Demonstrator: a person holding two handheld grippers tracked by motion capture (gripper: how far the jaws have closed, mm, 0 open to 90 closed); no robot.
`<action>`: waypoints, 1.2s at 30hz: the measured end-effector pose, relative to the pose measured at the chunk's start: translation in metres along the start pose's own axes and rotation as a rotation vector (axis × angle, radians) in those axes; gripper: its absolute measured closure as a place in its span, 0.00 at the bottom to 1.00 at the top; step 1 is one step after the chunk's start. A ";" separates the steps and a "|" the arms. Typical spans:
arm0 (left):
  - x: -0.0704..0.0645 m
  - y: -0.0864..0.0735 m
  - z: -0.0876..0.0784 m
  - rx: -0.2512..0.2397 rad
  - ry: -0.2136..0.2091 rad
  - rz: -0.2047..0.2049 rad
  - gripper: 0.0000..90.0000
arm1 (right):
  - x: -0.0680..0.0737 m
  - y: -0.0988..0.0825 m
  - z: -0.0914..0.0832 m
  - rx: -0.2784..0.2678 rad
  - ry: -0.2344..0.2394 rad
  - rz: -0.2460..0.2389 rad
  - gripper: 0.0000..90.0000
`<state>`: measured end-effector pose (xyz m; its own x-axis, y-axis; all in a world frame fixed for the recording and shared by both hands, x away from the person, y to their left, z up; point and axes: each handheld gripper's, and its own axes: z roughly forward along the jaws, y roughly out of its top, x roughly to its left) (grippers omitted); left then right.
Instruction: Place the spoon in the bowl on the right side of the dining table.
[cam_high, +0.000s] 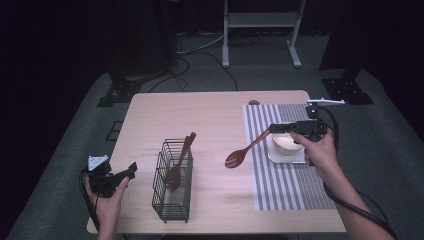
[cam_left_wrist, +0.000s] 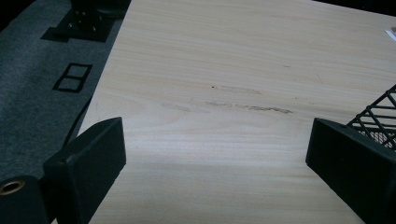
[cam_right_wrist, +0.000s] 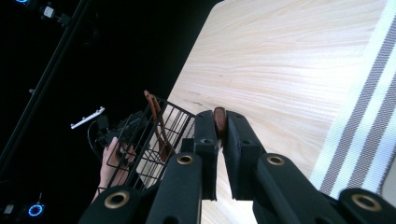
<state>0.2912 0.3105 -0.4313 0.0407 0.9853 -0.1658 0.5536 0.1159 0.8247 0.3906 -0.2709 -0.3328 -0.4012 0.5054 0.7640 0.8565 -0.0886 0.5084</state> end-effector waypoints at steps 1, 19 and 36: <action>0.000 0.000 0.000 0.000 0.000 0.000 0.04 | -0.001 0.000 -0.001 -0.001 -0.004 -0.002 0.92; 0.000 0.000 0.000 0.003 0.001 0.003 0.04 | -0.017 -0.002 -0.015 -0.037 -0.025 0.032 0.92; -0.001 0.000 0.000 0.002 0.001 0.006 0.04 | -0.032 -0.003 -0.031 -0.074 -0.051 0.060 0.92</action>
<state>0.2914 0.3095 -0.4315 0.0438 0.9861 -0.1602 0.5552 0.1093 0.8245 0.3903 -0.3132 -0.3463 -0.3310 0.5405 0.7735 0.8515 -0.1823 0.4917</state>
